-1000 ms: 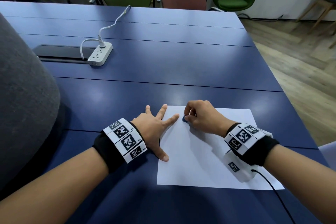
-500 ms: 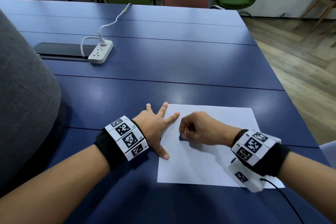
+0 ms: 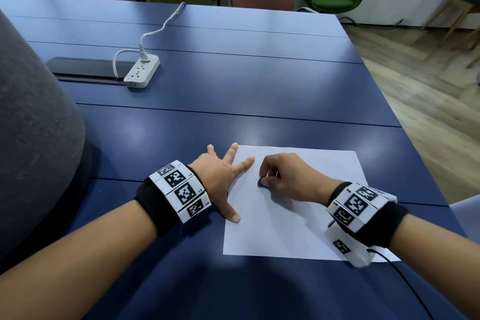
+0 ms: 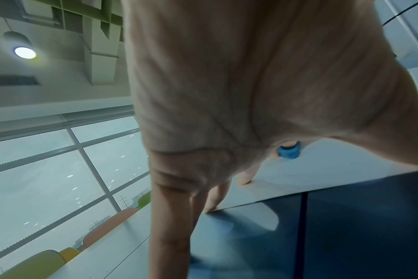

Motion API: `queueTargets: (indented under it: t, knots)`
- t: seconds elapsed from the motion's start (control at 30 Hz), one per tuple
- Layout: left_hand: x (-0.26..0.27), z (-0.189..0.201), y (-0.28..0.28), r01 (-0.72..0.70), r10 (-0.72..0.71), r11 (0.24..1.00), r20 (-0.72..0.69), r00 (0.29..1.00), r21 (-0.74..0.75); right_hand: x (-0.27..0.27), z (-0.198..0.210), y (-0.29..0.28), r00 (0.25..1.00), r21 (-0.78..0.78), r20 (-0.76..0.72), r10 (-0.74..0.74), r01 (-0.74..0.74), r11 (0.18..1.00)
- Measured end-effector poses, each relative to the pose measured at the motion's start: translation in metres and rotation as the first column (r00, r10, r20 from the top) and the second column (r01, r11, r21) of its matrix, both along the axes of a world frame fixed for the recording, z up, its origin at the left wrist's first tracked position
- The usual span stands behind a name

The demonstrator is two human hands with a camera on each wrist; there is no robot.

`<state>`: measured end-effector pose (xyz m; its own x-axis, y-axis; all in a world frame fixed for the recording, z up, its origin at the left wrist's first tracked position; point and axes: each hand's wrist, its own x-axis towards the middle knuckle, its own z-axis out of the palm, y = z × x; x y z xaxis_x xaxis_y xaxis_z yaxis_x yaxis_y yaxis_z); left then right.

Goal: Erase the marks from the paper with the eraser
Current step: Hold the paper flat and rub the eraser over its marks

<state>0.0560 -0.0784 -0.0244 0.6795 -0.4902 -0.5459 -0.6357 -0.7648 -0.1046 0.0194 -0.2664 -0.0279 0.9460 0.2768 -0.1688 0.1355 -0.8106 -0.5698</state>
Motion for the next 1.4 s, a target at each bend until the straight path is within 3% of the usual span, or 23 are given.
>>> queueTargets:
  t: [0.07, 0.2, 0.37, 0.53, 0.7, 0.87, 1.03, 1.2, 1.27, 1.4]
  knots:
    - [0.000, 0.000, 0.000, -0.004, 0.004, 1.000, -0.004, 1.000, 0.000, -0.009, -0.002, 0.002, 1.000, 0.043, -0.009, 0.023, -0.023, 0.999]
    - [0.001, 0.000, 0.000, -0.013, 0.013, 1.000, -0.011, 1.000, 0.002, -0.032, 0.001, 0.009, 0.961, 0.037, -0.117, 0.251, -0.248, 0.968]
    - [0.000, 0.002, 0.000, -0.015, 0.015, 1.000, -0.007, 1.000, -0.008, -0.020, -0.001, 0.002, 1.000, 0.047, 0.021, 0.006, -0.007, 0.999]
    - [0.000, 0.003, 0.001, -0.027, 0.026, 1.000, -0.017, 1.000, -0.012, -0.044, 0.002, 0.011, 0.958, 0.029, -0.108, 0.266, -0.265, 0.964]
    - [0.002, 0.000, 0.006, -0.038, 0.037, 0.998, -0.022, 0.999, -0.046, -0.033, -0.002, 0.007, 0.999, 0.057, 0.010, 0.052, -0.053, 0.997]
    - [0.000, 0.001, 0.011, -0.046, 0.046, 0.998, -0.011, 0.999, -0.053, -0.045, 0.002, 0.012, 0.957, 0.050, -0.118, 0.264, -0.260, 0.964]
    - [-0.004, -0.002, 0.015, -0.058, 0.056, 0.995, -0.018, 0.998, -0.084, -0.003, 0.000, 0.019, 0.998, 0.015, -0.011, 0.059, -0.058, 0.998]
    - [-0.014, -0.001, 0.020, -0.082, 0.079, 0.992, -0.037, 0.996, -0.094, 0.030, 0.005, 0.014, 0.992, -0.029, 0.042, -0.118, 0.119, 0.993]
    - [-0.016, -0.001, 0.022, -0.081, 0.078, 0.992, -0.037, 0.996, -0.098, 0.019, 0.006, 0.015, 0.997, -0.005, 0.021, -0.071, 0.071, 0.997]
    - [-0.025, -0.004, 0.024, -0.060, 0.057, 0.994, -0.029, 0.998, -0.093, -0.019, 0.004, 0.023, 0.978, 0.028, -0.108, 0.181, -0.179, 0.983]
